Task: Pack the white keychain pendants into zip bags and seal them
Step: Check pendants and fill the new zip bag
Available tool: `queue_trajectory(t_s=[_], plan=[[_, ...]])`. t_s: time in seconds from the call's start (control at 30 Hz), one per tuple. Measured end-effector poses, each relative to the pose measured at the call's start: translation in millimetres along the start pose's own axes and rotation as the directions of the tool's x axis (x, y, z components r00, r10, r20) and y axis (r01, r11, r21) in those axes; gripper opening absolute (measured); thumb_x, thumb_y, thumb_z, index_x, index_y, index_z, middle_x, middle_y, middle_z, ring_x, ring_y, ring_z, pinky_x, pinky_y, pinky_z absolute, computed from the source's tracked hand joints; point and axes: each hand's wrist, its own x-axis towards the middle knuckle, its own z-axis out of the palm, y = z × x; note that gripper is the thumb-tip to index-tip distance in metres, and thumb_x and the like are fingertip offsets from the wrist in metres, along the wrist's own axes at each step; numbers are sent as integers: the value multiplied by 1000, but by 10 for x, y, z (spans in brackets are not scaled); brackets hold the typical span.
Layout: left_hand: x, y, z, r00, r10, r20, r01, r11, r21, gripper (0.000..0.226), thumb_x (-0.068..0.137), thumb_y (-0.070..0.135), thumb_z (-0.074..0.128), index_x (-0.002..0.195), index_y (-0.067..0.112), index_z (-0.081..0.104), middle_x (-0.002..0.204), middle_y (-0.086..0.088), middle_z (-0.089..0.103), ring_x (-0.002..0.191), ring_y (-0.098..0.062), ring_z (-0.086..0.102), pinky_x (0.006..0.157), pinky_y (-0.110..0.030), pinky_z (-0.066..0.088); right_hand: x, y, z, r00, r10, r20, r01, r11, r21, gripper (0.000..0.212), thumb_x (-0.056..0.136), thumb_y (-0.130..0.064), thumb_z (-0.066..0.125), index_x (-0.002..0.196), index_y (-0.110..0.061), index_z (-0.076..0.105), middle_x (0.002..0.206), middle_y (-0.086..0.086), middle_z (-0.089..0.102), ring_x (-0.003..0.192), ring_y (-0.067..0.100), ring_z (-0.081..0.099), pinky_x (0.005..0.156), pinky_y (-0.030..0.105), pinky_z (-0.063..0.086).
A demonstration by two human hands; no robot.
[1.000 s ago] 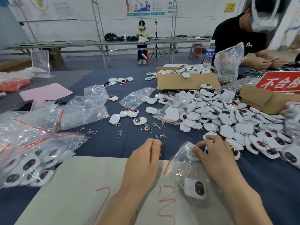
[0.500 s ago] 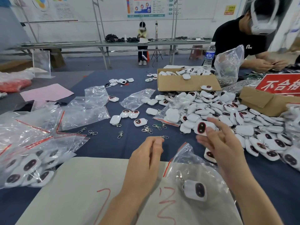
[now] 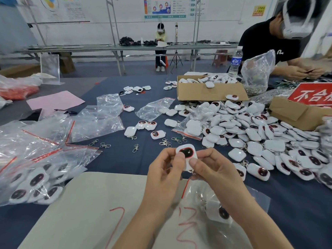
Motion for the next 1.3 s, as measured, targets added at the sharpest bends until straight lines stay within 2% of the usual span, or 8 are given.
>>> queue_trajectory(t_s=[0.17, 0.37, 0.63, 0.73, 0.8, 0.93, 1.17, 1.3], plan=[[12, 29, -31, 1000, -23, 17, 24, 1000, -16, 19, 101, 11, 57, 90, 15, 72, 69, 12, 65, 61, -2, 56, 60, -12, 47, -9, 30, 38, 999, 14, 29, -14, 1000, -17, 37, 71, -37, 73, 100, -14, 71, 86, 4, 74, 74, 13, 67, 70, 27, 59], [37, -6, -30, 999, -23, 38, 23, 1000, -10, 19, 91, 29, 57, 92, 19, 73, 73, 10, 69, 67, -2, 60, 65, -21, 51, -10, 27, 38, 1000, 13, 26, -13, 1000, 5, 27, 72, -40, 72, 92, -22, 75, 92, 13, 75, 76, 18, 68, 69, 27, 58], [12, -8, -13, 999, -21, 38, 20, 1000, 22, 16, 90, 37, 60, 93, 30, 74, 81, -3, 70, 69, -6, 58, 66, -26, 50, -14, 21, 40, 1000, -9, 0, 9, 999, -31, 27, 77, -44, 69, 98, -29, 78, 93, 6, 78, 84, 17, 74, 73, 26, 60], [0, -1, 0, 999, -6, 36, 5, 999, 32, 14, 90, 36, 61, 93, 28, 72, 79, -7, 67, 68, -7, 55, 62, -25, 49, -6, 45, 24, 1000, -4, -29, 3, 999, -43, 30, 75, -48, 71, 97, -29, 78, 93, 7, 78, 87, 22, 74, 80, 32, 62], [-3, 1, 0, 999, -1, 40, -1, 999, 38, 12, 90, 35, 61, 93, 30, 72, 73, 0, 65, 68, -7, 55, 62, -27, 50, -1, 60, 16, 999, 4, -37, -6, 999, -51, 30, 76, -48, 70, 96, -26, 78, 93, 8, 78, 90, 29, 74, 85, 39, 61], [-14, 13, 8, 998, 16, 55, -19, 998, 57, 10, 90, 35, 61, 91, 32, 71, 73, -3, 64, 68, -8, 54, 64, -33, 50, 4, 54, 4, 999, -4, -46, 1, 998, -65, 30, 75, -48, 70, 89, -23, 77, 85, 5, 77, 79, 20, 71, 80, 34, 59], [-21, 14, 15, 997, 36, 61, -40, 997, 65, 9, 89, 33, 61, 89, 30, 70, 68, 7, 61, 64, -6, 52, 61, -23, 46, -2, 31, 4, 999, -21, -38, 19, 999, -36, 31, 70, -48, 71, 82, -20, 74, 72, -2, 67, 71, 14, 61, 74, 31, 51], [-29, 24, 24, 998, 27, 49, -30, 997, 67, 11, 90, 34, 61, 92, 30, 70, 77, -8, 66, 67, -8, 55, 66, -35, 53, 9, 56, 13, 999, -17, -44, 14, 998, -53, 26, 73, -48, 70, 85, -26, 77, 79, 0, 74, 74, 15, 66, 73, 28, 57]])
